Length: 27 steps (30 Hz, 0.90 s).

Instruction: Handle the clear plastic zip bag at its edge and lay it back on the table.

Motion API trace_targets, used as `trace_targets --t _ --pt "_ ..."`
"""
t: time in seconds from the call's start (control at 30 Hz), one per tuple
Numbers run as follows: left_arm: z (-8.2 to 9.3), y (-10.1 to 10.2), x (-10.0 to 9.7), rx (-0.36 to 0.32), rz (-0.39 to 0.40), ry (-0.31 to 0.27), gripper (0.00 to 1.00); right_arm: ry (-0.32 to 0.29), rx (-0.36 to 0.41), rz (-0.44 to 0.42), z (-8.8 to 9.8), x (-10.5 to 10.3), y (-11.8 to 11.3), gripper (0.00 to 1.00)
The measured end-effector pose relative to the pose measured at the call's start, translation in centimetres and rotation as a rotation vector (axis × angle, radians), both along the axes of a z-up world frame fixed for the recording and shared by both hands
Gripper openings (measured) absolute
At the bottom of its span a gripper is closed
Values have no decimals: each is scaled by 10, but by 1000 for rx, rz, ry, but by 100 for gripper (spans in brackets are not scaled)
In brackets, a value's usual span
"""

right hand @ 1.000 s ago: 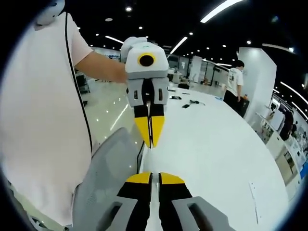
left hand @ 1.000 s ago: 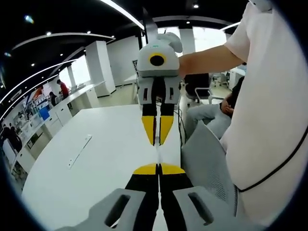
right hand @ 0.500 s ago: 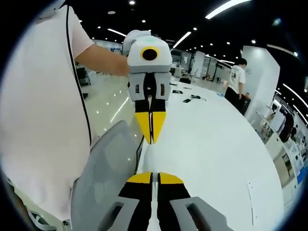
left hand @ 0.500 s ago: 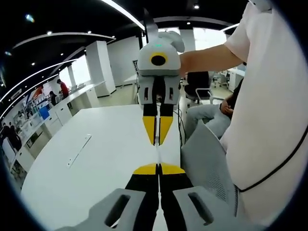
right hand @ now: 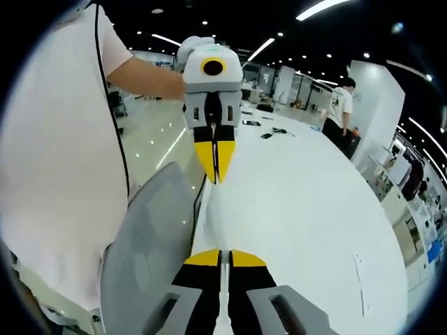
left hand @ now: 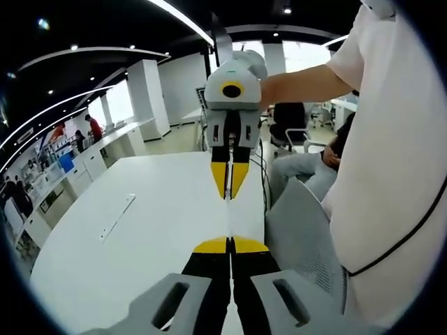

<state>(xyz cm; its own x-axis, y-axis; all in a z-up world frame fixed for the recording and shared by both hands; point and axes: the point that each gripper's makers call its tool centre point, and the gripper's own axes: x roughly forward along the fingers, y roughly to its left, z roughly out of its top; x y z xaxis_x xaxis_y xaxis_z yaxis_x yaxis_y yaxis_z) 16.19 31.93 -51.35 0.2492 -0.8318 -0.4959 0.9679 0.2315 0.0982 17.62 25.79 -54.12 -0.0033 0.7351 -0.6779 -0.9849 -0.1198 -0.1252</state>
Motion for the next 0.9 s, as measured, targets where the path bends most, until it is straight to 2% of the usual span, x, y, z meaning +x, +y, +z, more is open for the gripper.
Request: trace_targets --t 0.9 --pt "4 5 5 4 5 -10 0 -21 -53 -46 0 11 -38 0"
